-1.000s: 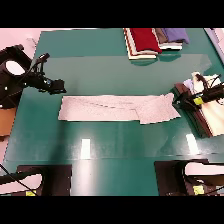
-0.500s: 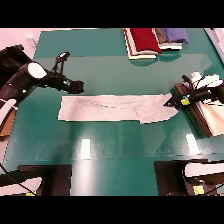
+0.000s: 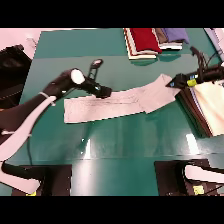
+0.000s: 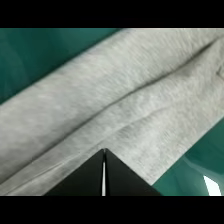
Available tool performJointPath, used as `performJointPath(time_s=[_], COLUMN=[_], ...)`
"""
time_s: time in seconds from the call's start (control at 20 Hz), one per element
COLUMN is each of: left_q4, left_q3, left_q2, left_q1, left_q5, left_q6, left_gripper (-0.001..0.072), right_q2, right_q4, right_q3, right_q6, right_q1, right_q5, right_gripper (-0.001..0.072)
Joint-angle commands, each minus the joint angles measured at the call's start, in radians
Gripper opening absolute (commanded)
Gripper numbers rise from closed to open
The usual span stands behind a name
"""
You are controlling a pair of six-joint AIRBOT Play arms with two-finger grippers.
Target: Fold the shirts.
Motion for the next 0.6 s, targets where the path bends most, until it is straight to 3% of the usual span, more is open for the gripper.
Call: performJointPath(time_s=[0.0, 0.55], left_q4=[-0.002, 0.009], left_q3=[0.102, 0.109], left_q2=[-0.126, -0.159], left_q1=[-0.068, -0.068], left_q5=[-0.019, -0.016], left_q6=[-0.002, -0.003], left_gripper=[0.0021, 0.002], right_q2=[0.023, 0.014], right_q4=[0.0, -0.005], right_q3=[0.161, 0.316], right_q6=[0.102, 0.203], right_q1=[0.119, 0.377], right_q5=[0.027, -0.006], right_gripper=[0.001, 0.0011])
